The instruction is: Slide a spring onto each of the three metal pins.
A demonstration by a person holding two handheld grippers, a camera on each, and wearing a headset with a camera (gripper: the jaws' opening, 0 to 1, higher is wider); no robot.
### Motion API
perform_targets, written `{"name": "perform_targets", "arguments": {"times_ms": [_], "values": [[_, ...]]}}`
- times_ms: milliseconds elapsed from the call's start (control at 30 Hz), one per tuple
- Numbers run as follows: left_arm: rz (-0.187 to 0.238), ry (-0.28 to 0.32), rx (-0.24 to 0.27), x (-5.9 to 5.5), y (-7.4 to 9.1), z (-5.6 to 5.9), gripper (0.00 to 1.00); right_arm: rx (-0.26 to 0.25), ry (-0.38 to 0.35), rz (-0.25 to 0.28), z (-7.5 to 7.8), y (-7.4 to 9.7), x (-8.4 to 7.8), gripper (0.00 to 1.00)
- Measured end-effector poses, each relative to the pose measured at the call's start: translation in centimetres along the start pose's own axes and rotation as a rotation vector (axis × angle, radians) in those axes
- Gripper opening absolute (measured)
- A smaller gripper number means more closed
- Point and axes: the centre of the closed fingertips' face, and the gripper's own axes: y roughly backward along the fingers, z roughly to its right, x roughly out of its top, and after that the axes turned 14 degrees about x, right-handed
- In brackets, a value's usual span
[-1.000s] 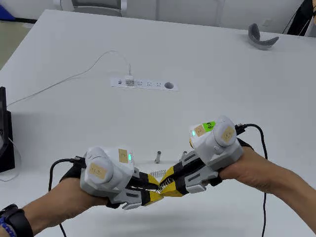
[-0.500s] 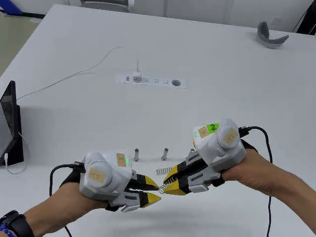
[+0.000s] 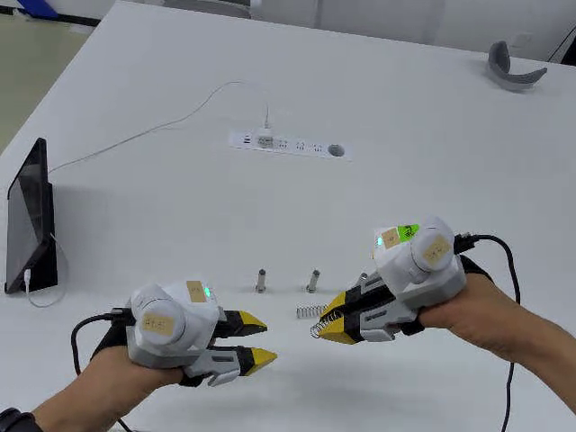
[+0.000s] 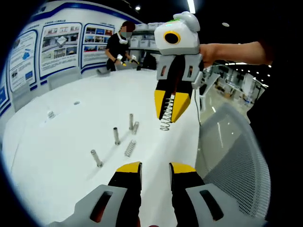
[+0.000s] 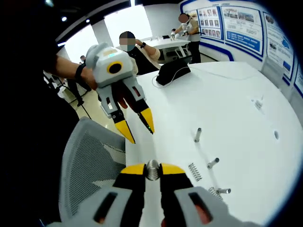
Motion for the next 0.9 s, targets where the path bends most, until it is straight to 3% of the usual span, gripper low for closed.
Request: {"name": "perform_targets", "arguments": {"times_ms": [467, 900], "values": [[-0.007, 0.07, 0.163, -1.3, 0.6, -4.6, 0.41, -0.051, -0.022, -0.044, 3.8, -0.4, 0.4, 0.13], [-0.021, 0.136, 0.237, -2.7, 1.4, -7.2, 0.52, -0.063, -0.022, -0.094, 7.1, -1.8, 0.8, 0.13]]}}
